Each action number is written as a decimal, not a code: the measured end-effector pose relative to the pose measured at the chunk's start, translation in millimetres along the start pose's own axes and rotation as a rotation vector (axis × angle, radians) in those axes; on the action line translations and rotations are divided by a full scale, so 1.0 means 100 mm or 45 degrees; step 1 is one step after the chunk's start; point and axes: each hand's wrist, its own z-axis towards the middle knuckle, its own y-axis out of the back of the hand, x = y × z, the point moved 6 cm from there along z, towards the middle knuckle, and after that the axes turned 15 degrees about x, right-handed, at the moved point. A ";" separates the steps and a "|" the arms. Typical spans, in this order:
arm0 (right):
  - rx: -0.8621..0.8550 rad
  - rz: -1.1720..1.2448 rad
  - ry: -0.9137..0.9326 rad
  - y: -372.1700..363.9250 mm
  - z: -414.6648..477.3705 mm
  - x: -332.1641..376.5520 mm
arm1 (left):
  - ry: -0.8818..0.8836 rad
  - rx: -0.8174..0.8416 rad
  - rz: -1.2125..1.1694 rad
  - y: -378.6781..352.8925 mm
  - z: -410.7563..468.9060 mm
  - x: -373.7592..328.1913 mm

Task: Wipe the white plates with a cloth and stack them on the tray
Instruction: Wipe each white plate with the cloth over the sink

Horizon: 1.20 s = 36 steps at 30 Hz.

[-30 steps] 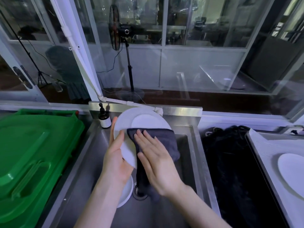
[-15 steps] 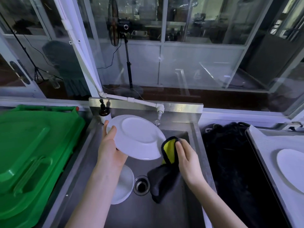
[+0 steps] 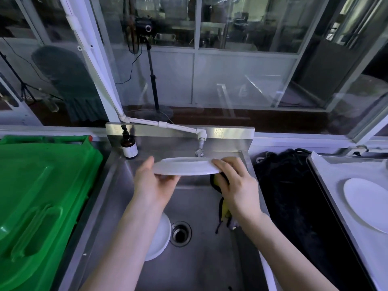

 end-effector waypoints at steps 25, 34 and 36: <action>-0.061 0.932 -0.850 0.95 -0.81 -1.44 | -0.048 0.411 1.704 -0.48 0.49 0.92; -0.162 0.741 -1.288 1.60 -1.78 -2.59 | 0.137 0.433 1.662 -1.03 0.36 2.43; -0.141 0.616 -1.335 1.84 -1.93 -2.87 | 0.181 0.445 1.657 -1.17 0.34 2.81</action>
